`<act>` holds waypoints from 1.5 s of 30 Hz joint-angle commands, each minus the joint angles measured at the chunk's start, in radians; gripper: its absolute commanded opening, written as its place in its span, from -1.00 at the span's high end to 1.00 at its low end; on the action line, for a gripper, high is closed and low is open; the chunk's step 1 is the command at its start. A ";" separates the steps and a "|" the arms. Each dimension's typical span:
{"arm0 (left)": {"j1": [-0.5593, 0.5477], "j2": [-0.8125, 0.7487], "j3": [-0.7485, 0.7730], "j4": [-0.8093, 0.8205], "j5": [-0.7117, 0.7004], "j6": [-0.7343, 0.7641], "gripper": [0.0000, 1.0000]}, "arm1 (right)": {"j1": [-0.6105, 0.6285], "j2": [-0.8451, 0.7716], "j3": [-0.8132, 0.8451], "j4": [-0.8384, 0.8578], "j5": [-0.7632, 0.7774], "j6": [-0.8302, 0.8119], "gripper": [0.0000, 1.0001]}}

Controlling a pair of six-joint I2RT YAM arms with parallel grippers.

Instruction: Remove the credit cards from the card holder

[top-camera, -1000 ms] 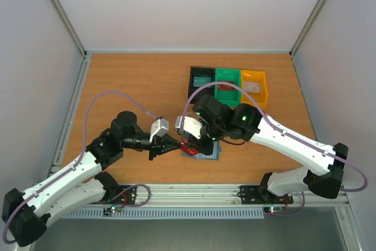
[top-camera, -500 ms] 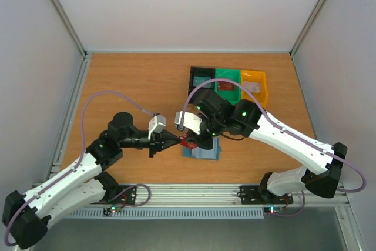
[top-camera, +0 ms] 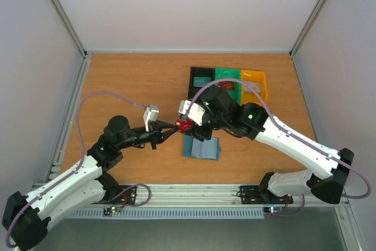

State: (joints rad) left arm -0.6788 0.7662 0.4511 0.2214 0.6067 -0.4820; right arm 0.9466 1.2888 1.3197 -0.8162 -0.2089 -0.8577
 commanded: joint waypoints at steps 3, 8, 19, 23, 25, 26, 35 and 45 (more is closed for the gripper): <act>0.049 -0.073 0.021 0.074 -0.212 -0.127 0.99 | -0.029 -0.159 -0.109 0.362 0.224 -0.099 -0.67; 0.138 -0.113 0.010 0.036 -0.337 -0.237 0.99 | -0.029 -0.185 -0.147 0.537 0.318 -0.199 -0.77; 0.404 -0.266 -0.061 -0.102 -0.410 -0.664 1.00 | 0.035 -0.027 -0.317 1.109 0.050 -0.482 -0.73; 0.446 -0.304 -0.070 -0.101 -0.397 -0.745 0.99 | 0.063 0.102 -0.439 1.530 0.009 -0.626 -0.73; 0.462 -0.313 -0.079 -0.074 -0.394 -0.760 0.99 | 0.066 0.164 -0.411 1.574 0.039 -0.631 -0.69; 0.467 -0.314 -0.084 -0.070 -0.392 -0.768 0.99 | 0.066 0.203 -0.394 1.583 0.045 -0.651 -0.68; 0.470 -0.305 -0.091 -0.069 -0.378 -0.797 1.00 | 0.066 0.407 -0.302 1.723 0.125 -0.849 -0.41; 0.470 -0.297 -0.091 -0.075 -0.370 -0.809 0.99 | 0.067 0.476 -0.256 1.697 0.142 -0.999 0.12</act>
State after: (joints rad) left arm -0.2134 0.4648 0.3660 0.1089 0.2245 -1.2736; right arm 1.0092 1.7401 1.0260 0.8310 -0.0811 -1.7638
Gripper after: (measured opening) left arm 0.009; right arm 0.479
